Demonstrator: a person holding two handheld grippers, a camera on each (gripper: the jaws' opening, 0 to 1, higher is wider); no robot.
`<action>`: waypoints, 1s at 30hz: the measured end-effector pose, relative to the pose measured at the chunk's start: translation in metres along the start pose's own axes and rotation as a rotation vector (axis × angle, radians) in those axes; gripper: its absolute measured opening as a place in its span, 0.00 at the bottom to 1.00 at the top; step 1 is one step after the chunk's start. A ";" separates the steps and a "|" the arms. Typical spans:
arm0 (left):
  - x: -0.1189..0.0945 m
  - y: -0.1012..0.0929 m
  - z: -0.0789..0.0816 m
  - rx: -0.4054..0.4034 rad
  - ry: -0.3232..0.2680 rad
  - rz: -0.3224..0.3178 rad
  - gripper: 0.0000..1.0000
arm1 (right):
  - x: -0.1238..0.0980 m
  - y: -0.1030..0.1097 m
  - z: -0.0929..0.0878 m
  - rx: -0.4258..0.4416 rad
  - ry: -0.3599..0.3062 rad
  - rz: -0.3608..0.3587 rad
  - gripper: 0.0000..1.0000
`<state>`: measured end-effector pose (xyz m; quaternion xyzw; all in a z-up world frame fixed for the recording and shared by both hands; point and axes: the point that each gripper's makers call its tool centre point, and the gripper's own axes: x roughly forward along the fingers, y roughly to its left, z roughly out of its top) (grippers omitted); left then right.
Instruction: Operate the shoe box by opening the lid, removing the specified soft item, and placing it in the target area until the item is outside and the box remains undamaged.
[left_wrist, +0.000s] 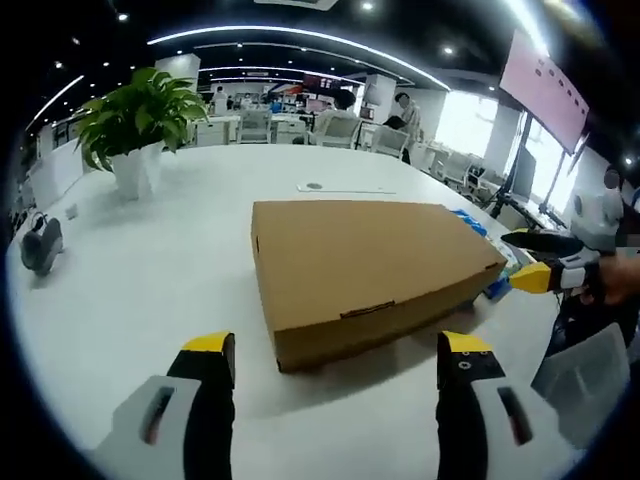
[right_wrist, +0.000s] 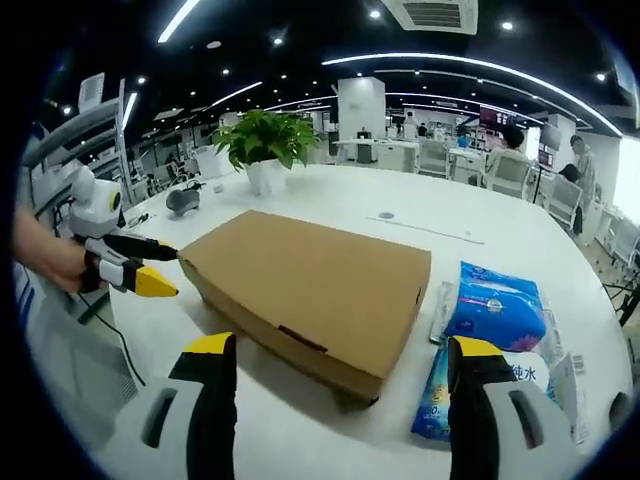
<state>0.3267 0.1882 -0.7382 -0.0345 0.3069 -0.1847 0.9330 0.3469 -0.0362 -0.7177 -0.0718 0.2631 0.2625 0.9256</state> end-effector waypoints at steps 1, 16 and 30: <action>0.001 0.000 0.000 0.004 0.003 0.000 0.78 | 0.001 0.001 0.000 0.000 0.001 0.001 0.85; 0.012 -0.006 -0.004 0.037 0.038 -0.016 0.71 | 0.016 0.003 -0.011 -0.009 0.060 -0.013 0.77; 0.019 -0.002 -0.004 0.059 0.059 0.005 0.65 | 0.018 -0.001 -0.013 0.014 0.072 -0.027 0.69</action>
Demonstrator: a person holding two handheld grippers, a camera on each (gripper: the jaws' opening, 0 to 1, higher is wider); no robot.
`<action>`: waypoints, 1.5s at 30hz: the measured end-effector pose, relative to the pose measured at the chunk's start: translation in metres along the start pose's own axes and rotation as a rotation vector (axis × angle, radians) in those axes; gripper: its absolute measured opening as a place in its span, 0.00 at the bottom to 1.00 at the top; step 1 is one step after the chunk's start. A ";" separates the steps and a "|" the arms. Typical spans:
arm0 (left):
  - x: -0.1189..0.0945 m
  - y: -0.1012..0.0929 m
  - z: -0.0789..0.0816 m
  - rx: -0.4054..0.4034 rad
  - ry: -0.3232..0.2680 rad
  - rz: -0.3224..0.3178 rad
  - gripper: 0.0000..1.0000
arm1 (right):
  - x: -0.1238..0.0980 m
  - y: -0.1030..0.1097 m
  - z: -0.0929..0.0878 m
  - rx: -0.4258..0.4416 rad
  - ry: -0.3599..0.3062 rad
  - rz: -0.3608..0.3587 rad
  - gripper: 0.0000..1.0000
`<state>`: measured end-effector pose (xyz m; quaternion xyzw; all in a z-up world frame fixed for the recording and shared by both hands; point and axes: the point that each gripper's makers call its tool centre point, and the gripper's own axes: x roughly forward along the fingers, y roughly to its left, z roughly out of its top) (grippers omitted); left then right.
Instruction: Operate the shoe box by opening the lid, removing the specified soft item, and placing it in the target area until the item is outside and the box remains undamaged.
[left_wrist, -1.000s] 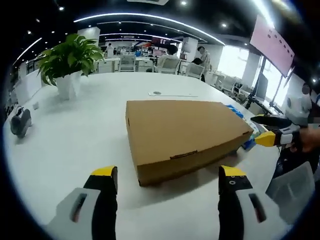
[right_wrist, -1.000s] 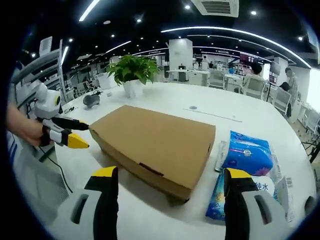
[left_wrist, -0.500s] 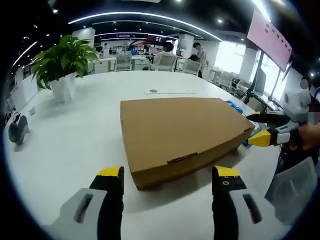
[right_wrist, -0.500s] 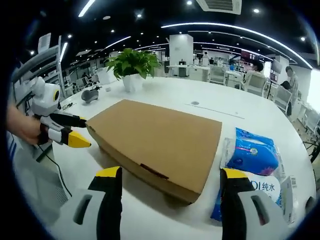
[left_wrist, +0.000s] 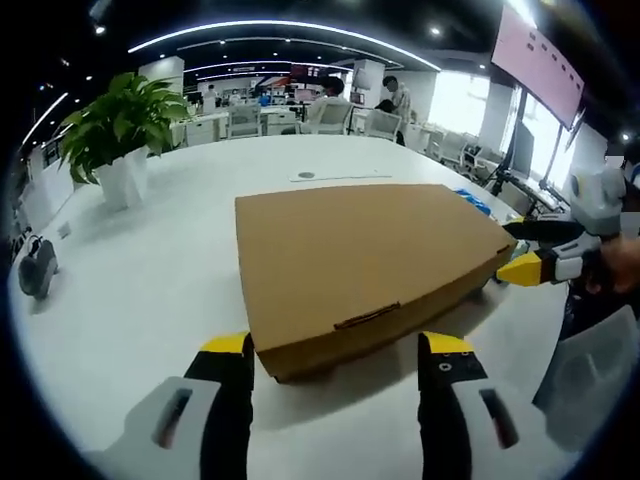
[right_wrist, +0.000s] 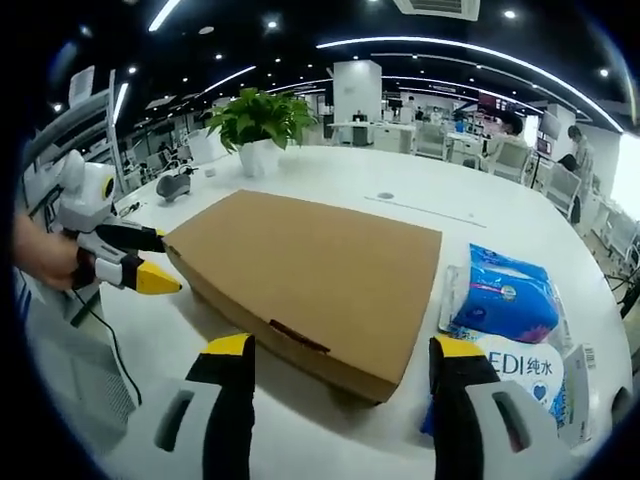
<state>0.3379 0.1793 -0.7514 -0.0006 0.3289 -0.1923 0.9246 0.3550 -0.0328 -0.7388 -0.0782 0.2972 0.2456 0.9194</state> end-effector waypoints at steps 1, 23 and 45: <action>0.000 0.000 0.000 -0.001 -0.001 0.002 0.65 | 0.000 0.000 0.000 -0.001 -0.001 -0.001 0.68; 0.003 0.004 -0.003 -0.018 0.017 0.049 0.59 | 0.001 0.003 0.001 -0.018 -0.004 -0.002 0.60; 0.011 0.004 0.000 -0.009 0.054 0.056 0.57 | -0.001 -0.008 0.001 -0.009 0.017 0.009 0.58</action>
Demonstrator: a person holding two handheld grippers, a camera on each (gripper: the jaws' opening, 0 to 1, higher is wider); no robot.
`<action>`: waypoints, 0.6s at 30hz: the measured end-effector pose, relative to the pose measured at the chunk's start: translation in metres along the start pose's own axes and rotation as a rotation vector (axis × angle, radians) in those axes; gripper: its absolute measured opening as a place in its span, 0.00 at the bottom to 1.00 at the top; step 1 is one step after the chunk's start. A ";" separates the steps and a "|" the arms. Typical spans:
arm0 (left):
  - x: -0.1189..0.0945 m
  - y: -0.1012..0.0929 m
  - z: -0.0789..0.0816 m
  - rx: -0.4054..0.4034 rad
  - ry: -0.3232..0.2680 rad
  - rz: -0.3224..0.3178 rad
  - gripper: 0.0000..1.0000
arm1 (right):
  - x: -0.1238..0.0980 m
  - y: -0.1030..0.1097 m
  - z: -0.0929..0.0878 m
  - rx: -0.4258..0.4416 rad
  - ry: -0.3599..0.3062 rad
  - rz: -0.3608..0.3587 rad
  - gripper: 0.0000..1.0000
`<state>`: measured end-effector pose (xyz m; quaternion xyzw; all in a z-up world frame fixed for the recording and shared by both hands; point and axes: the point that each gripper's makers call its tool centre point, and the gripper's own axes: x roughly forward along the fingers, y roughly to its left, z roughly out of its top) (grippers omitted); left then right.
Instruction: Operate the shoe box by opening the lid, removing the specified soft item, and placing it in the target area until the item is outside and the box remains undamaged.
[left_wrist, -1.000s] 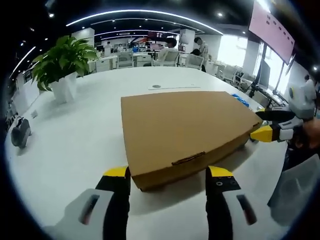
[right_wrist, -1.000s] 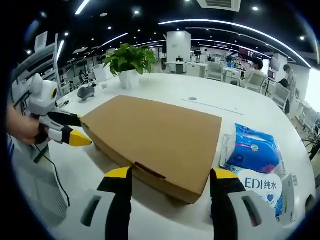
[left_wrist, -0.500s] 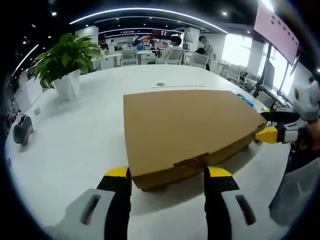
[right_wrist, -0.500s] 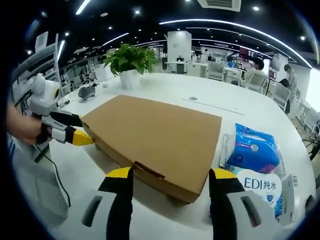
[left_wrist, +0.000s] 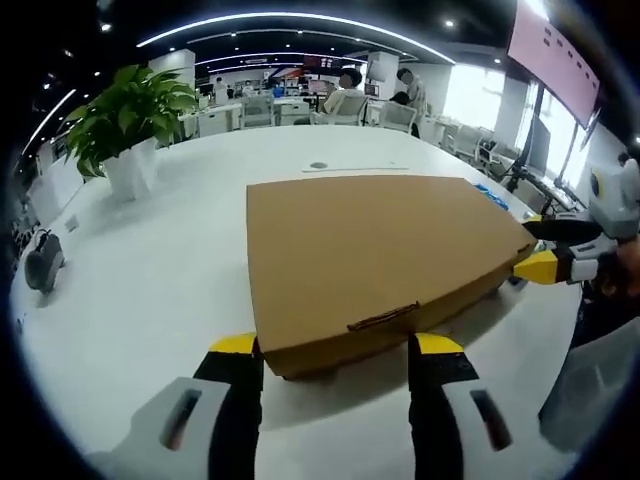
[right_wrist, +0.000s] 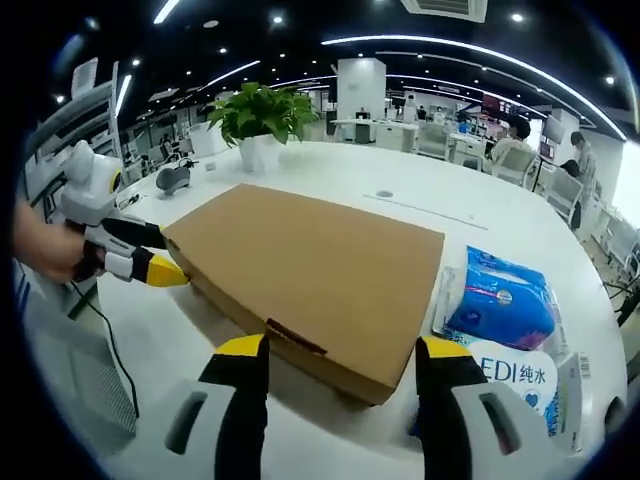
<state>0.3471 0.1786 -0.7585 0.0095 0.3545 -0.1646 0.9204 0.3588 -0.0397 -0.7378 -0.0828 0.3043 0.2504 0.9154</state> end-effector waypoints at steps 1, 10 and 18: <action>0.000 0.000 0.000 0.000 0.004 -0.002 0.57 | 0.000 0.000 0.000 0.002 -0.004 0.003 0.58; 0.003 -0.002 0.002 -0.014 0.006 0.002 0.56 | 0.002 -0.003 0.002 0.006 -0.009 -0.002 0.57; 0.010 -0.002 -0.001 -0.006 0.038 -0.004 0.53 | 0.004 -0.009 0.004 -0.007 0.000 0.000 0.57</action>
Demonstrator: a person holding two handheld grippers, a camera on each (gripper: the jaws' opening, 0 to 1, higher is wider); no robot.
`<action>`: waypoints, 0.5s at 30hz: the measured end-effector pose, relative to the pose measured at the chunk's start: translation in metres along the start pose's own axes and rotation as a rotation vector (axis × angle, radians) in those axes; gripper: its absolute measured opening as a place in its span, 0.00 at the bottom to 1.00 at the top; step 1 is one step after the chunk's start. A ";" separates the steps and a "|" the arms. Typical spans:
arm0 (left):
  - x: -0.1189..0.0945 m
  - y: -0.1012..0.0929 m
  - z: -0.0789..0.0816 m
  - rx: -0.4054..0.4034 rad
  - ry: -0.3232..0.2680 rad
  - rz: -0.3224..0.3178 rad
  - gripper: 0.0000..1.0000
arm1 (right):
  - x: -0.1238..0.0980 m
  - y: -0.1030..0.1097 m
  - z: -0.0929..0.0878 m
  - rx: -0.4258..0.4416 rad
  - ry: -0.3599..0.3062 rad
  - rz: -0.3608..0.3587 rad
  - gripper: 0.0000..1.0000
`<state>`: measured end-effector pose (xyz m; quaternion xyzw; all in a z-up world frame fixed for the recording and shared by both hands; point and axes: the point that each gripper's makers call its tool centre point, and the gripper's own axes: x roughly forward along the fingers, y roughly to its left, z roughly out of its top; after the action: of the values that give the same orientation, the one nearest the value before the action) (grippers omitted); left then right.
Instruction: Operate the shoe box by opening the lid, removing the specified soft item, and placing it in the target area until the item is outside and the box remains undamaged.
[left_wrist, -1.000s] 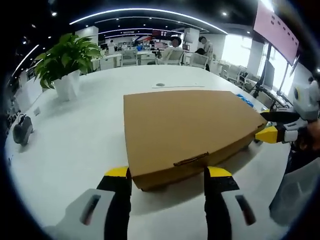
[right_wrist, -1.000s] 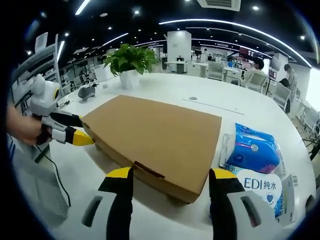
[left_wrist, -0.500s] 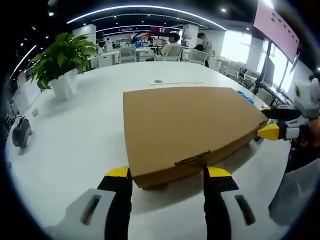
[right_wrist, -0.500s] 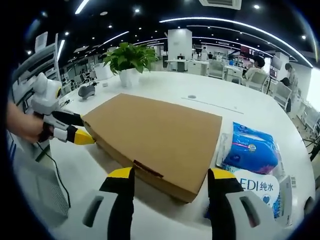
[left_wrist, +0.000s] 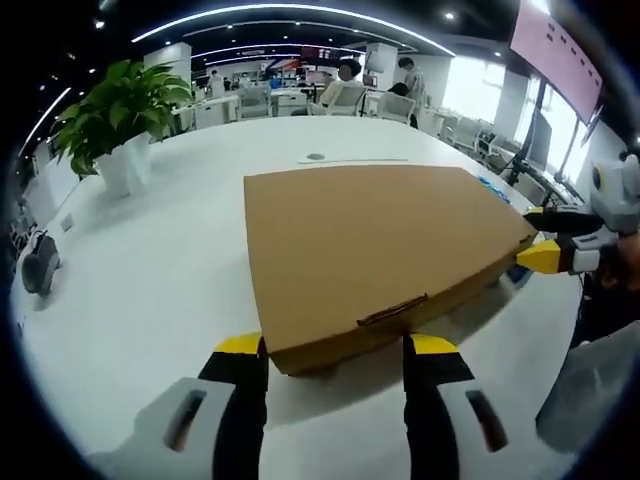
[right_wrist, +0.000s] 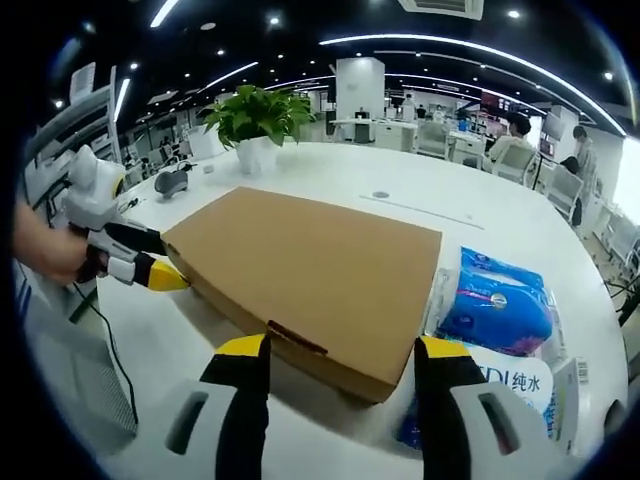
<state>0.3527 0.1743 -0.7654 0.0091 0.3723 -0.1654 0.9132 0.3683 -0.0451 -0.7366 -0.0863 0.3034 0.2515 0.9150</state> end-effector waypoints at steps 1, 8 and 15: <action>0.000 -0.001 0.000 -0.004 0.003 -0.001 0.54 | 0.000 0.000 0.000 -0.001 0.000 0.001 0.57; 0.002 -0.001 0.002 -0.001 0.003 -0.002 0.54 | 0.003 -0.003 0.001 -0.002 -0.001 -0.009 0.57; 0.003 -0.001 0.002 -0.014 0.007 -0.001 0.52 | 0.005 -0.005 0.002 -0.018 0.003 -0.015 0.57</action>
<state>0.3555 0.1721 -0.7663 0.0029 0.3765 -0.1632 0.9119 0.3757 -0.0470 -0.7383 -0.0973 0.3017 0.2471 0.9157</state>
